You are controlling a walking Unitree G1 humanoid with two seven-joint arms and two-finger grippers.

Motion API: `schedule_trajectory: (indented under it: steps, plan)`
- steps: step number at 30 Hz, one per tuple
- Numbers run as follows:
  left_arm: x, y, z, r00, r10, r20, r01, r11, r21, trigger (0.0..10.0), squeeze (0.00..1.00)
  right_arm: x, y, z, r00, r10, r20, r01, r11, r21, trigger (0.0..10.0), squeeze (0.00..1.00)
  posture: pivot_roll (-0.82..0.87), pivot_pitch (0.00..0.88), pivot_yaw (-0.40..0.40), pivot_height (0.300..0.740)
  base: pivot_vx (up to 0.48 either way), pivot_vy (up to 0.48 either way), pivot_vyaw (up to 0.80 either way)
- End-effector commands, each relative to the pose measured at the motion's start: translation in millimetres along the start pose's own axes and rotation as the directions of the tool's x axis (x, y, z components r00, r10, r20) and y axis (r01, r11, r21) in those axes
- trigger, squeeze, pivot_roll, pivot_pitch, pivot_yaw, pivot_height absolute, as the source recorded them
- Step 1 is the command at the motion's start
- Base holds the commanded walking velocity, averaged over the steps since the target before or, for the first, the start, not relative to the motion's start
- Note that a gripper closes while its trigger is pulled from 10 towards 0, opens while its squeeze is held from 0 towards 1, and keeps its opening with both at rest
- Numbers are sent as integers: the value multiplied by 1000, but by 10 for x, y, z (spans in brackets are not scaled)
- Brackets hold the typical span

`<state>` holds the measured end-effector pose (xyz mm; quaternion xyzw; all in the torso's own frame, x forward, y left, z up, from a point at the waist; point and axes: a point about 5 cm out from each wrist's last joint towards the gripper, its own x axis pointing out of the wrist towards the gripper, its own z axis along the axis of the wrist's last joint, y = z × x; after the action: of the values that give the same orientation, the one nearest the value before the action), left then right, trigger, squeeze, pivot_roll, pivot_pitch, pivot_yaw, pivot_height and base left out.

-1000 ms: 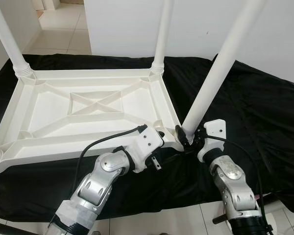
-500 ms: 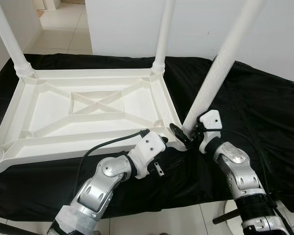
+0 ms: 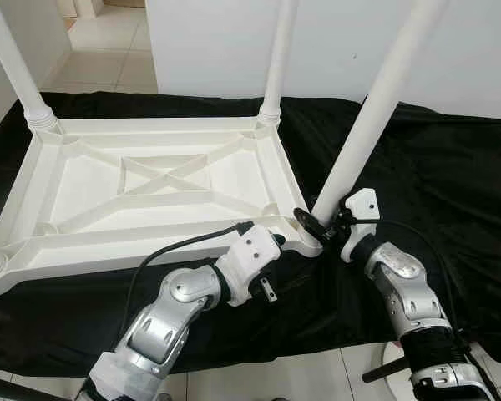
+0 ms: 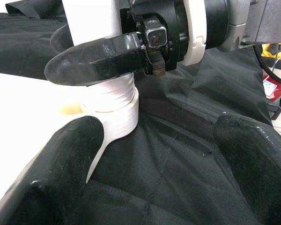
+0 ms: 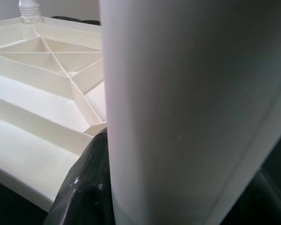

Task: Building children table

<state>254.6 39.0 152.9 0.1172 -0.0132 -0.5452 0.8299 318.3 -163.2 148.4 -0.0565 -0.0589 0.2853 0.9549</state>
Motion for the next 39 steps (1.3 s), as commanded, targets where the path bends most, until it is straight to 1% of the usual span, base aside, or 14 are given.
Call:
schedule_trajectory:
  steps: [1,8,11,13,15,17,18,21,22,23,29,36,37,39]
  plan:
    - [10,-30,9,1000,-13,0,13,1000,-2,10000,0,-47,12,-114,998,-24,-50,26,999,32,10000,0,-31,86,-79,740,0,0,0]
    - [24,-9,2,1000,-2,-2,2,1000,0,10000,0,-32,109,-119,981,-183,-65,186,982,43,10000,0,-42,77,-76,740,0,0,0]
    - [27,-1,1,1000,3,-2,-3,1000,-2,10000,0,-33,145,-122,958,-274,-79,280,957,80,10000,0,-46,77,-75,740,0,0,0]
    - [32,3,1,1000,5,-1,-5,1000,-1,10000,0,-35,175,-125,930,-357,-89,365,924,110,10000,0,-47,77,-74,740,0,0,0]
    - [33,5,1,1000,6,-1,-6,1000,0,10000,0,-29,228,-124,910,-404,-93,412,906,99,10000,0,-48,77,-72,740,0,0,0]
    - [34,6,1,1000,5,0,-5,1000,0,10000,0,-16,305,-124,869,-484,-104,493,867,80,10000,0,-51,77,-71,740,0,0,0]
    - [34,6,1,1000,5,0,-5,1000,0,10000,0,-16,305,-124,869,-484,-104,493,867,80,10000,0,-51,77,-71,740,0,0,0]
    - [40,9,1,1000,6,0,-6,1000,2,10000,0,-7,390,-129,781,-612,-123,624,772,122,10000,0,-50,77,-74,740,0,0,0]
    - [40,9,1,1000,6,0,-6,1000,2,10000,0,-7,390,-129,781,-612,-123,624,772,122,10000,0,-50,77,-74,740,0,0,0]
    - [50,10,9,1000,9,3,-9,1000,-2,10000,0,10,443,-136,751,-643,-148,660,736,150,10000,0,-48,78,-75,740,0,0,0]
    - [58,-9,5,1000,4,4,-4,1000,-4,10000,0,62,512,-57,786,-607,-118,618,768,167,10000,0,-54,79,-74,740,0,0,0]
    - [65,7,11,1000,9,7,-9,1000,-4,10000,0,68,508,-18,794,-600,-100,608,777,167,10000,0,-56,82,-77,740,0,0,0]
    - [64,9,12,1000,10,7,-10,1000,-5,10000,0,66,503,-12,794,-601,-97,608,777,164,10000,949,-56,82,-77,740,0,0,0]
    - [63,7,11,1000,11,8,-11,1000,-5,10000,0,57,479,-5,801,-592,-86,598,787,150,10000,1000,-53,83,-80,740,0,0,0]
